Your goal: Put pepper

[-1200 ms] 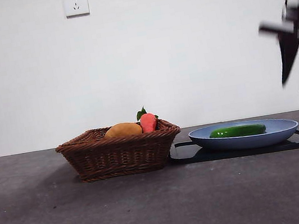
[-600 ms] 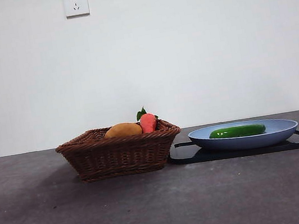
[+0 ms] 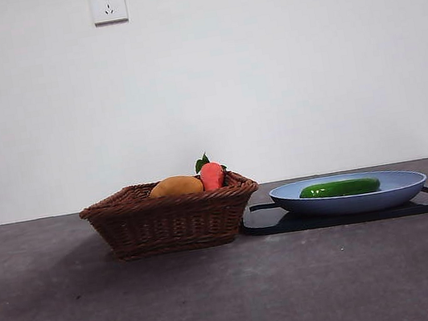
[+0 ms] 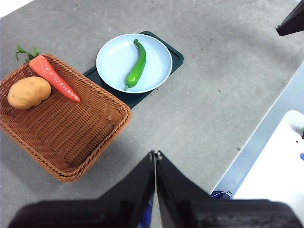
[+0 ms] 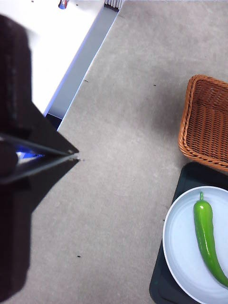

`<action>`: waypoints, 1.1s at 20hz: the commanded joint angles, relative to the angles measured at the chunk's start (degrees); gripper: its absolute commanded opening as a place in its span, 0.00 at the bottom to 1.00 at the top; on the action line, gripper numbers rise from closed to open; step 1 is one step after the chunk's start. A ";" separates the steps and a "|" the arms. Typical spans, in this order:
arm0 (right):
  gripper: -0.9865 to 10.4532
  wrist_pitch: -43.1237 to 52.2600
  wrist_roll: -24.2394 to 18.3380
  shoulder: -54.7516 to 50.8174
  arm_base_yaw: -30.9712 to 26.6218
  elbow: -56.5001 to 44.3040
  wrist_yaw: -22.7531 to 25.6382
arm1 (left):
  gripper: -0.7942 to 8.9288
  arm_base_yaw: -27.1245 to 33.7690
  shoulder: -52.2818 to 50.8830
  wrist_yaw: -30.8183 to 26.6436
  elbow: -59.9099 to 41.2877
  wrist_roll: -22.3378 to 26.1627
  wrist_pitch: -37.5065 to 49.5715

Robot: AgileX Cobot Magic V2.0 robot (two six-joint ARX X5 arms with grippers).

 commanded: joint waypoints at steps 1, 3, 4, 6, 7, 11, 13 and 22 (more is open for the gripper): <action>0.10 -0.90 -0.09 0.35 0.28 1.01 -0.07 | 0.09 -0.28 0.52 -0.20 0.92 -0.55 0.48; 0.10 -0.87 -0.11 0.35 0.28 1.01 0.04 | 0.09 -0.28 0.52 -0.20 0.92 -0.55 1.22; 0.10 -0.87 -0.11 0.35 0.28 1.01 0.04 | 0.09 -0.28 0.52 -0.20 0.92 -0.55 2.10; 0.10 -0.85 -0.11 0.35 0.28 1.01 0.15 | 0.09 -0.28 0.52 -0.17 0.92 -0.55 3.82; 0.10 -0.85 -0.09 0.35 0.28 1.01 0.17 | 0.09 -0.28 0.52 -0.17 0.92 -0.55 4.55; 0.10 -0.85 -0.11 0.35 0.28 1.01 0.20 | 0.09 -0.31 0.55 -0.22 0.92 -0.52 8.04; 0.10 -0.85 -0.11 0.35 0.28 1.01 0.17 | 0.09 -0.28 0.66 -0.61 0.92 -0.50 9.99; 0.10 -0.81 -0.11 0.35 0.28 1.01 0.17 | 0.09 7.43 -1.16 -8.85 0.66 4.70 23.67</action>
